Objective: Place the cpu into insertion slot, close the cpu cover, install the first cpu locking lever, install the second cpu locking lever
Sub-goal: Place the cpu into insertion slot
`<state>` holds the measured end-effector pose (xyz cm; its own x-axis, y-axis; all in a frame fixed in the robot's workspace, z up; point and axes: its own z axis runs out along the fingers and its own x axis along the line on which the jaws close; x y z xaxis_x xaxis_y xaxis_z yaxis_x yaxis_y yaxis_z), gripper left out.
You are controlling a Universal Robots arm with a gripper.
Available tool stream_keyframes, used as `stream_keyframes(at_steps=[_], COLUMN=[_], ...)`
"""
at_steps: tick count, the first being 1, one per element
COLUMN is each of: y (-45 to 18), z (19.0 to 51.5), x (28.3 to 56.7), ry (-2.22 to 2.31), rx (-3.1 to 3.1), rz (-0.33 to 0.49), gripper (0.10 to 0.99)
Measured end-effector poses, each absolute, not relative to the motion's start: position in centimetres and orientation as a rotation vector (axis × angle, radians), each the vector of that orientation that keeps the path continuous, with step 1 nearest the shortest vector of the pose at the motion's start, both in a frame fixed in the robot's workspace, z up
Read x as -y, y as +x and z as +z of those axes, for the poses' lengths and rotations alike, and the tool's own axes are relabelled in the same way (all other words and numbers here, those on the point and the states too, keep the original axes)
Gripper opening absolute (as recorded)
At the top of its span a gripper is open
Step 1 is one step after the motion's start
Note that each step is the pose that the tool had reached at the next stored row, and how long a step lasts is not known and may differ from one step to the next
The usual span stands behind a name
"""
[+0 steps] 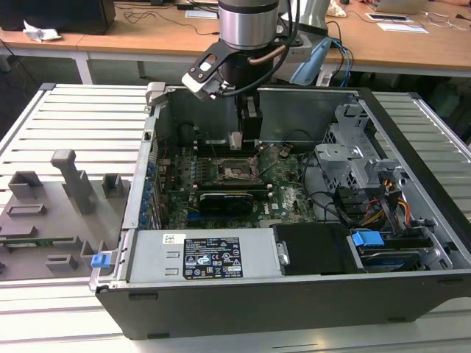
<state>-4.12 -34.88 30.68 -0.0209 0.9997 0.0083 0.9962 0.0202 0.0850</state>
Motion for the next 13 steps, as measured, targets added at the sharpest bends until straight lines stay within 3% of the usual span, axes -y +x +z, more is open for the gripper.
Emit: stream_keyframes(at_steps=[13], y=[-4.1], z=[29.5], x=[34.9], ry=[2.16], rx=[-2.205], rz=[0.103], gripper=[0.525])
